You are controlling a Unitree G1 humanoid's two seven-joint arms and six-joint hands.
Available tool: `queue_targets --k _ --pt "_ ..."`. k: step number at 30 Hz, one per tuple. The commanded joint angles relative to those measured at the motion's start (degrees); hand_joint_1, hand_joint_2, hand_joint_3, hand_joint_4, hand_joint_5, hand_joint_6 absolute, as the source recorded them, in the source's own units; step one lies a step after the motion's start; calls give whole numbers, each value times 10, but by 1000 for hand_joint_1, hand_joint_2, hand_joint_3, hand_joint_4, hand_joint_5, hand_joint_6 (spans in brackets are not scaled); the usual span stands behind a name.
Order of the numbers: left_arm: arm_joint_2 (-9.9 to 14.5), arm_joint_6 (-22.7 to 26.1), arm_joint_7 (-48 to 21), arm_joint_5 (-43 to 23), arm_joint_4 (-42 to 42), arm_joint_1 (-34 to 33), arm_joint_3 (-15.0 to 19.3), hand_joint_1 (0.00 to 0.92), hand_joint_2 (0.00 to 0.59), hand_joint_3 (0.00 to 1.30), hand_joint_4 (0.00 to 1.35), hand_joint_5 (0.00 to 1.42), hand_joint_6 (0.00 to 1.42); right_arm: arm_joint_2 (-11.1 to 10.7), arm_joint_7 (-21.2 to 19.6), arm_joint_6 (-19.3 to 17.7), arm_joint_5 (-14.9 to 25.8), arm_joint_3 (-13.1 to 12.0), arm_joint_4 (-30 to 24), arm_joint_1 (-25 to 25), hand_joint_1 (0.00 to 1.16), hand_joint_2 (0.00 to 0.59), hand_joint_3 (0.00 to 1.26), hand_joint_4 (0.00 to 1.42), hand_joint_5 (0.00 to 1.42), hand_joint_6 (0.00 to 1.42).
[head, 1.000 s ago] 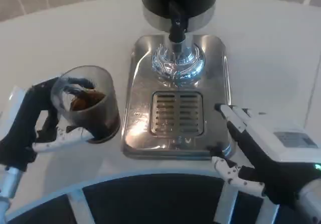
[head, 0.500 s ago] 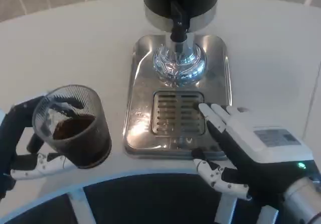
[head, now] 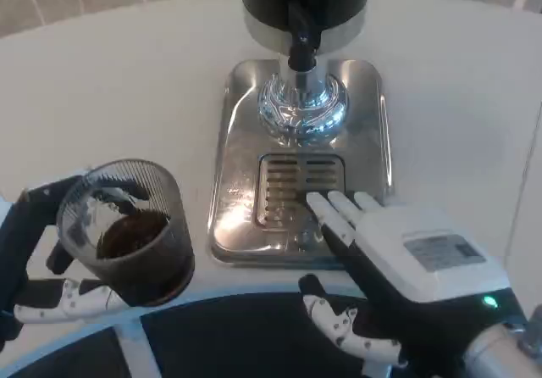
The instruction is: Grasp the cup under the faucet to collect the drink, then remove the cup.
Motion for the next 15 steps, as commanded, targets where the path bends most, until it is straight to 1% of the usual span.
queue_targets --k 1,9,15 --pt "-5 -3 -2 -18 -28 12 10 542 78 1007 1222 1424 1424 5 9 -15 -3 2 -16 17 176 562 0 0 0 0" --pt "-6 -12 -10 -8 -43 24 5 542 78 1007 1222 1424 1424 15 16 -30 -10 12 -32 44 179 564 0 0 0 0" --pt "-8 -15 -20 -11 -44 27 2 542 78 1007 1222 1424 1424 27 19 -41 -20 13 -37 56 179 564 0 0 0 0"
